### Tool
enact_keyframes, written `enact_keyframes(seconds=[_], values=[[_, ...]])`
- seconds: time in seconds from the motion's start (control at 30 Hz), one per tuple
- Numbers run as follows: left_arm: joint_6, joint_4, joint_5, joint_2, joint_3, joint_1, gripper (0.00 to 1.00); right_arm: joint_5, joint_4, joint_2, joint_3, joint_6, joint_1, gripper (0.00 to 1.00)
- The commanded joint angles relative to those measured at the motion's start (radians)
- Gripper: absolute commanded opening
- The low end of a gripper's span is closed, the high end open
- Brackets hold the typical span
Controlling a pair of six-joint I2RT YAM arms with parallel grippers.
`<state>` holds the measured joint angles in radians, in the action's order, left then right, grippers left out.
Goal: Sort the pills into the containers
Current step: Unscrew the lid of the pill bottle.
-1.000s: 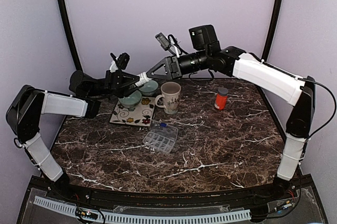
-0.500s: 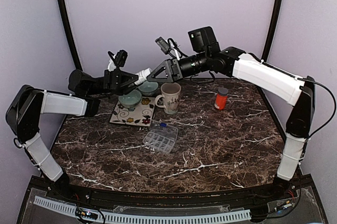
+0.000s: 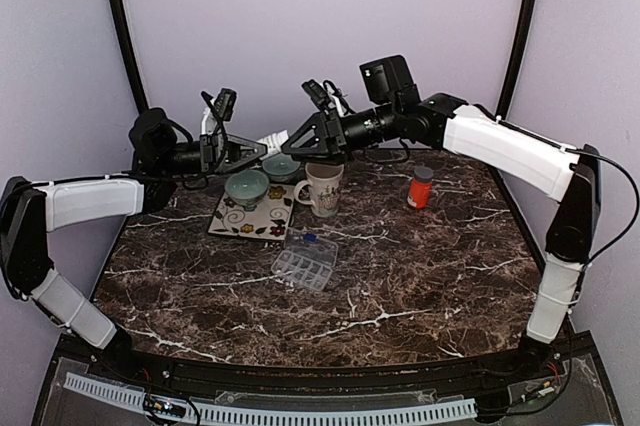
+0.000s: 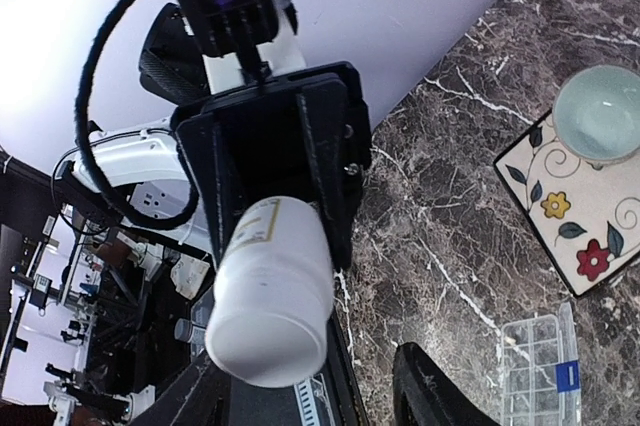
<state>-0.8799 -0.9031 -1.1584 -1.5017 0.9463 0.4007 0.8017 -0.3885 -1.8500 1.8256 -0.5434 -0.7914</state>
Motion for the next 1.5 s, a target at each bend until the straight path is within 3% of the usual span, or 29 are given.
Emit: enact_keyframes(seconds=[0.0, 0.23, 0.5, 1.47], values=[[0.231, 0.204, 0.032, 0.069, 0.023, -0.007, 0.0, -0.014, 0.074, 0.041, -0.039, -0.165, 0.022, 0.55], [0.434, 0.4, 0.086, 0.132, 0.022, -0.005, 0.0, 0.011, 0.164, 0.047, -0.063, -0.312, 0.033, 0.52], [0.531, 0.495, 0.121, 0.155, 0.03, 0.003, 0.0, 0.021, 0.153, 0.013, -0.041, -0.363, 0.035, 0.5], [0.577, 0.526, 0.14, 0.121, 0.079, 0.038, 0.0, 0.041, 0.172, -0.038, -0.033, -0.386, 0.029, 0.47]])
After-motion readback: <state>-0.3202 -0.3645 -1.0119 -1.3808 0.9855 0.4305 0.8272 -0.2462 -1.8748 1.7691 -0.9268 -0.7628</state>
